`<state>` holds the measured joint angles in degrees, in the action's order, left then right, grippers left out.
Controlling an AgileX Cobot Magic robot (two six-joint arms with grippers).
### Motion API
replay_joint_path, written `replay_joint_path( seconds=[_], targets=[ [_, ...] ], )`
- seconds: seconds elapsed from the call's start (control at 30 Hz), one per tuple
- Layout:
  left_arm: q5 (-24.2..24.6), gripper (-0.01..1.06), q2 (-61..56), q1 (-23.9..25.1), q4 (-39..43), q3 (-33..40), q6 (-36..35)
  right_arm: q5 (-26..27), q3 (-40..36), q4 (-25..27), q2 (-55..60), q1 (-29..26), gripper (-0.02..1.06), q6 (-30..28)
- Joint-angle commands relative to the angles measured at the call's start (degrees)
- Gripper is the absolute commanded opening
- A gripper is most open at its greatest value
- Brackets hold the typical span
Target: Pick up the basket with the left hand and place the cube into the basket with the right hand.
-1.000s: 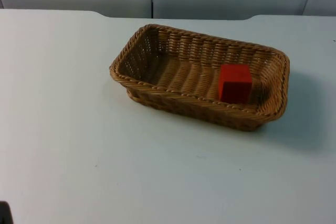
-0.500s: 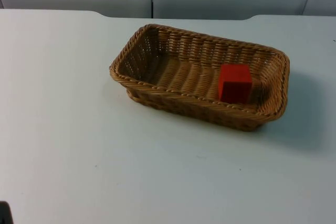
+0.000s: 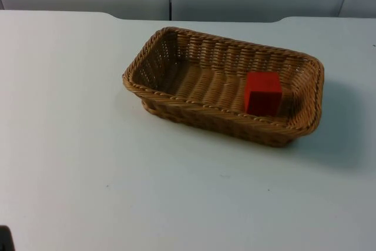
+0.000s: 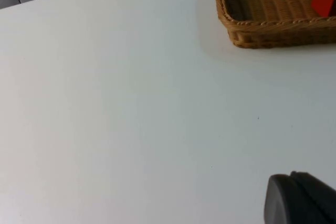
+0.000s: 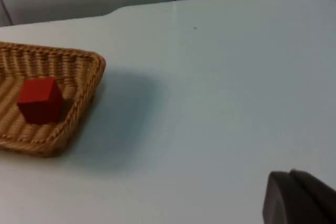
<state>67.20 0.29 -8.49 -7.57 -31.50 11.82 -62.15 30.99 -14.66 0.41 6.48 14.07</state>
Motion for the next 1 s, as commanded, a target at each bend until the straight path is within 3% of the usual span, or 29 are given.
replay_joint_path(
  seconds=[0.0,0.1,0.87,0.97],
  targets=[
    [-0.8,0.0,-0.3,0.0,-0.4,0.0,-0.3,1.8,-0.1,-0.1,-0.4,-3.0,0.0,-0.7],
    [-0.9,0.0,-0.3,0.0,-0.4,0.0,-0.3,1.6,-0.6,3.0,-0.4,-4.7,0.0,-1.9],
    [-1.2,0.0,-0.3,0.0,-0.3,0.0,-0.3,-0.1,-1.7,4.4,-0.4,-5.9,0.0,-3.5],
    [-4.8,0.0,-0.3,0.0,-0.1,1.7,-0.3,-0.1,-1.7,4.4,-0.4,-5.9,0.0,-3.5]
  ],
)
